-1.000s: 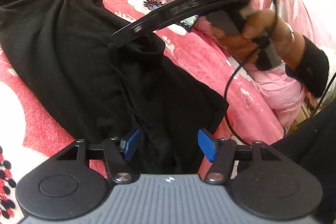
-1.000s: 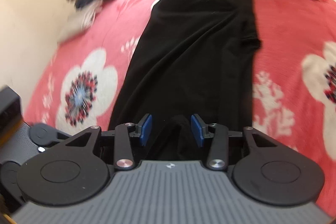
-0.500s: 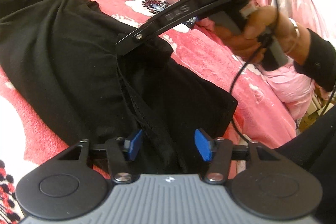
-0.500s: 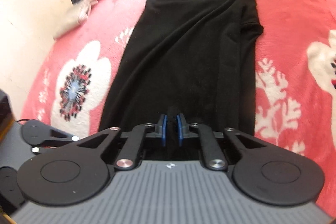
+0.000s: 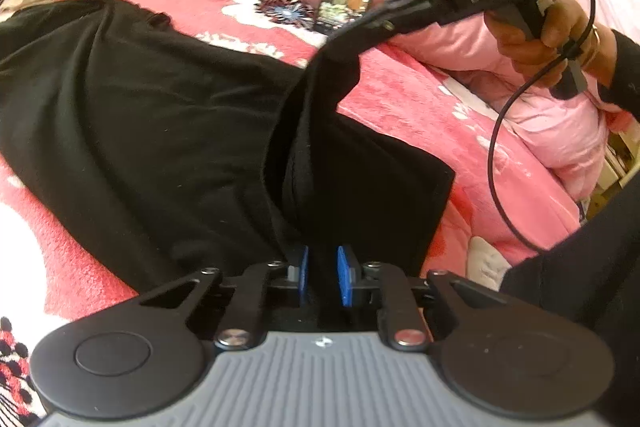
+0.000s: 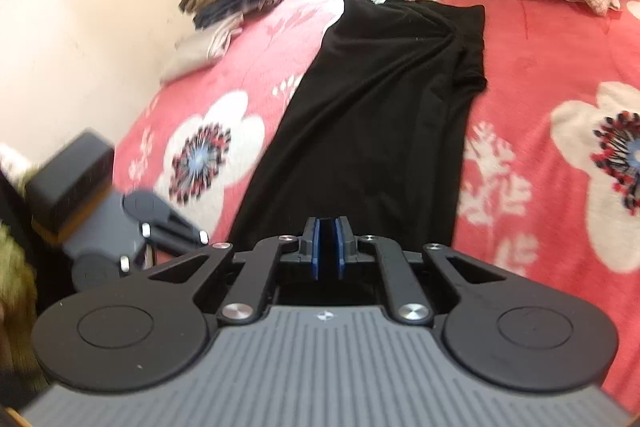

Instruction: Fold clothes

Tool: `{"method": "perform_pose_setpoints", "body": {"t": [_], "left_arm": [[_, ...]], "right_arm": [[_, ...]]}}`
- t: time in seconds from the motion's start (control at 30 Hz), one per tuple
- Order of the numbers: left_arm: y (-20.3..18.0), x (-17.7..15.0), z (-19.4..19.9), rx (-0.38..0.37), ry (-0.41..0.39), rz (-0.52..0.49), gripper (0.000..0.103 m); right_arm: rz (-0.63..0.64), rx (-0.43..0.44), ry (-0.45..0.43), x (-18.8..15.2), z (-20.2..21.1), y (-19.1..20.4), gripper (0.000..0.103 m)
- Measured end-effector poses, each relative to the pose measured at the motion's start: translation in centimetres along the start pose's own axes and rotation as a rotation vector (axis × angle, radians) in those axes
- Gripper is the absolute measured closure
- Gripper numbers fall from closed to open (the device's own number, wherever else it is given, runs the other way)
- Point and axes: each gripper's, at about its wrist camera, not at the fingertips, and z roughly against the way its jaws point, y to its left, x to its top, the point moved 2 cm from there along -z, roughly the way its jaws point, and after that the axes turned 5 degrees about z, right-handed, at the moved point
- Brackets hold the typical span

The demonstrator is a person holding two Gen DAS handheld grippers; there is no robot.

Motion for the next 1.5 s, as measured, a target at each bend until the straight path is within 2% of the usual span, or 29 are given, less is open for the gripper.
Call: {"method": "perform_pose_setpoints", "body": {"t": [0.17, 0.27, 0.37, 0.47, 0.6, 0.73, 0.83, 0.93, 1.07, 1.23, 1.5], "left_arm": [[-1.3, -0.5, -0.1, -0.012, 0.005, -0.075, 0.091], [-2.0, -0.9, -0.2, -0.014, 0.012, -0.115, 0.092], [-2.7, -1.4, -0.2, -0.009, 0.020, -0.148, 0.092], [-3.1, -1.7, -0.3, -0.001, 0.023, -0.169, 0.092], [-3.1, -1.8, -0.4, 0.014, 0.026, -0.172, 0.092], [-3.0, -1.9, -0.5, 0.026, 0.032, -0.170, 0.092], [-3.1, -1.9, -0.4, 0.029, 0.034, -0.176, 0.091], [-3.3, -1.9, -0.3, 0.032, 0.032, -0.185, 0.090], [-3.4, -2.0, -0.2, 0.026, 0.028, -0.189, 0.090], [-3.5, -2.0, -0.2, 0.025, 0.027, -0.192, 0.088], [-3.6, -2.2, 0.0, 0.016, 0.028, -0.197, 0.087]], "right_arm": [[0.045, -0.055, 0.096, -2.7, 0.8, 0.3, 0.095], [0.008, -0.075, 0.155, -4.7, 0.8, -0.1, 0.094], [-0.073, -0.090, 0.176, -6.5, 0.9, -0.6, 0.093], [-0.251, -0.073, 0.133, -8.0, 1.5, -1.8, 0.090], [-0.564, -0.015, -0.008, -10.0, 2.6, -3.9, 0.070], [-0.850, 0.058, -0.098, -12.2, 2.8, -5.9, 0.069], [-0.974, 0.126, -0.130, -13.0, 3.0, -6.2, 0.064], [-1.041, 0.190, -0.137, -13.4, 3.0, -5.8, 0.059], [-1.105, 0.232, -0.103, -13.8, 2.5, -5.2, 0.055], [-1.153, 0.245, -0.044, -14.0, 1.0, -5.0, 0.054], [-1.241, 0.213, -0.013, -14.5, -0.7, -5.4, 0.054]]}}
